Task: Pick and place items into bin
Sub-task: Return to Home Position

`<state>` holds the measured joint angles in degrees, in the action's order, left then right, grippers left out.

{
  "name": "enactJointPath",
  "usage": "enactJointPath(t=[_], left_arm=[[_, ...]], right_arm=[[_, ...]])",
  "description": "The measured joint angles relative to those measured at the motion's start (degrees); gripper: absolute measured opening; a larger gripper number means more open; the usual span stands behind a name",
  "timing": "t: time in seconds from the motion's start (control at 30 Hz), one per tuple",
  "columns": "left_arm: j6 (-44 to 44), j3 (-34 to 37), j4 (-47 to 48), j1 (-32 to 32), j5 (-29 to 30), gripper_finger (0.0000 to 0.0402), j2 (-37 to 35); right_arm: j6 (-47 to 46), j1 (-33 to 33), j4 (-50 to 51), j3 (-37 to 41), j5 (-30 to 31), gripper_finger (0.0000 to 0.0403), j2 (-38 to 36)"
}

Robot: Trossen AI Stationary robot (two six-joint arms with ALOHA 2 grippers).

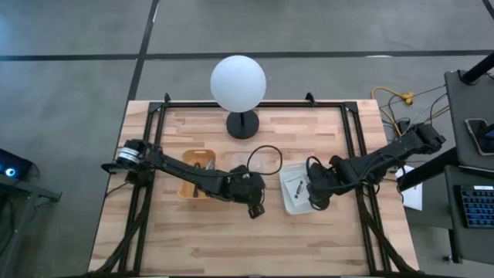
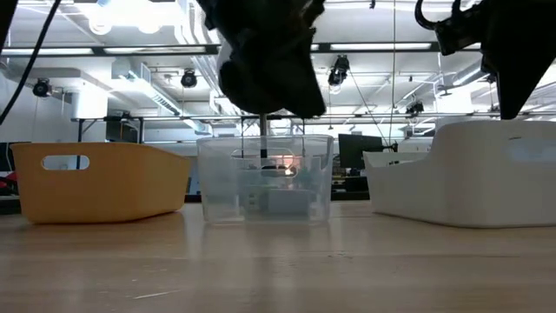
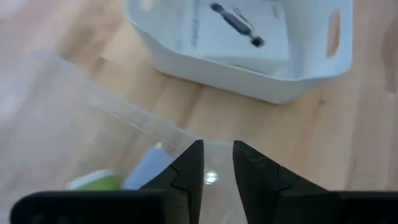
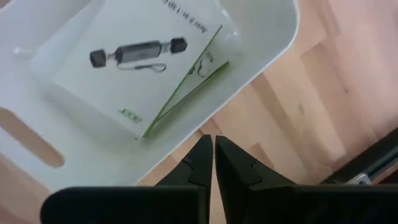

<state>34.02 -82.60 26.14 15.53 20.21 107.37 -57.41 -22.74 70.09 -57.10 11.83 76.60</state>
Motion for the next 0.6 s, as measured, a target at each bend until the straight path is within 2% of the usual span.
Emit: enactJointPath(t=[0.07,0.2,0.27,0.33,0.43,0.53,0.6], left_arm=[[0.1,-0.7,3.9,0.4,2.7,0.007,-0.6],[0.1,-2.2,10.9,2.1,8.3,0.007,-2.8],[-0.2,-2.2,10.6,3.2,9.3,0.007,-5.3],[-1.9,-1.0,8.6,3.4,7.1,0.0066,-7.9],[-8.1,3.3,-3.0,2.4,-0.3,0.0047,-10.7],[-12.0,8.7,-22.0,0.0,-10.2,0.0017,-13.3],[-12.2,11.9,-34.2,-2.0,-13.7,0.0005,-15.0]], right_arm=[[0.4,-0.2,-0.1,0.2,2.0,0.0009,0.0],[1.6,-3.7,-3.9,0.2,10.7,0.0009,-1.4],[5.8,-4.8,-10.7,0.2,9.0,0.0009,-3.5],[10.2,-4.8,-19.4,1.3,3.7,0.0008,-5.5],[15.9,-1.8,-31.9,5.1,-3.8,0.0008,-7.9],[18.8,4.2,-39.3,9.5,-11.7,0.0008,-9.6],[21.0,8.7,-42.7,11.9,-15.6,0.0008,-10.7]])
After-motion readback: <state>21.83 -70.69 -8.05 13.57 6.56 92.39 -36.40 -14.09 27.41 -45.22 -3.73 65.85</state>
